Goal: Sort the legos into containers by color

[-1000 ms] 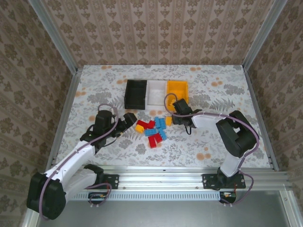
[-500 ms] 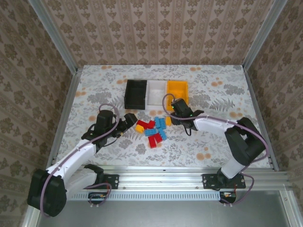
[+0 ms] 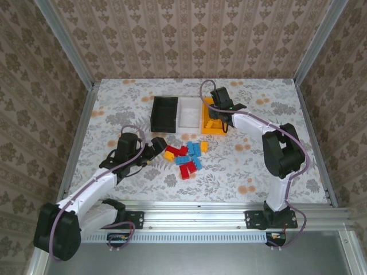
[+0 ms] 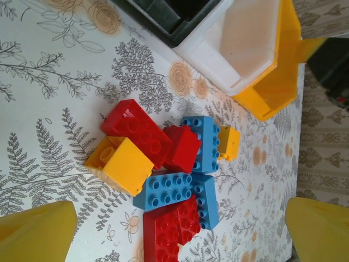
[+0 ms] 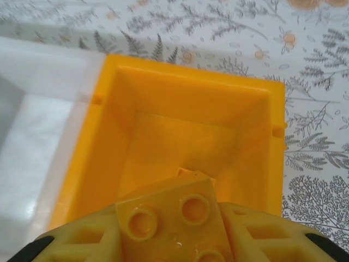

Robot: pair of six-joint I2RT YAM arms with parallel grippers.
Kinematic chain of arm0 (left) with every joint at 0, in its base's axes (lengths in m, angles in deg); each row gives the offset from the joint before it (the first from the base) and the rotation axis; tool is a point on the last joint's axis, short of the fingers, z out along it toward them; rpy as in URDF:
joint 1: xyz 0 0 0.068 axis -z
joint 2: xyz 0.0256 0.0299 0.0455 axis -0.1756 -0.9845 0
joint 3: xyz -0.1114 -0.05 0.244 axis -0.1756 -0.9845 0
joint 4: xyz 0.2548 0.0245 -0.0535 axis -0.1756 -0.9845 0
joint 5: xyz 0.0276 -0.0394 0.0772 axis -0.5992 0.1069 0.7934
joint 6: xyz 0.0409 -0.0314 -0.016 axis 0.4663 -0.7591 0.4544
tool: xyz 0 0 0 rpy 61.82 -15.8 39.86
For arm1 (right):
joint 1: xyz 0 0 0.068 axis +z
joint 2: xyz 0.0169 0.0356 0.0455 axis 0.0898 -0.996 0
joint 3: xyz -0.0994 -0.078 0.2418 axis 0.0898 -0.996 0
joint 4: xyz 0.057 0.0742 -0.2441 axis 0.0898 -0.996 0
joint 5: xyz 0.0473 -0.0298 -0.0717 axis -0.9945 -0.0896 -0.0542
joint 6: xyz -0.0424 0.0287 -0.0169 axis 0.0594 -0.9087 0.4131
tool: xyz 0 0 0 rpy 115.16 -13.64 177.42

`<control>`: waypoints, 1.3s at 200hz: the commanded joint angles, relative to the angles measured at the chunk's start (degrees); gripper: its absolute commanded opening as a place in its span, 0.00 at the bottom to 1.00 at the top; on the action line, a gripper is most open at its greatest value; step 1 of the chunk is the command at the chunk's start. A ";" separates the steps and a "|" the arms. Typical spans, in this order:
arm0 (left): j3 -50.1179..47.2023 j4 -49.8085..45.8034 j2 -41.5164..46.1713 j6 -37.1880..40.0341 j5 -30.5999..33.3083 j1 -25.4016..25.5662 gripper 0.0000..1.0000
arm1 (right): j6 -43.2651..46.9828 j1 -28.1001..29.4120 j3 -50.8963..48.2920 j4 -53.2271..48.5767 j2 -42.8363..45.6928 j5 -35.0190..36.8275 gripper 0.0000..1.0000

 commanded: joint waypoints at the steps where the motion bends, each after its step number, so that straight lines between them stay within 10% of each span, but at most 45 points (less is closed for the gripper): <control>1: 0.86 -1.34 2.83 1.39 0.66 0.10 1.00 | 0.67 -0.22 2.53 -4.16 -1.49 -1.44 0.40; 100: 0.86 -2.23 4.37 1.51 0.74 -0.16 1.00 | 1.70 1.21 0.97 -5.48 4.90 -1.27 0.53; 172: -0.85 1.03 3.03 -0.27 1.09 -0.03 1.00 | -13.46 14.73 -24.10 0.84 20.52 0.61 0.65; 260: -0.79 2.00 0.26 -0.79 -0.28 2.06 1.00 | -17.12 15.17 -22.55 3.66 10.46 -0.10 0.70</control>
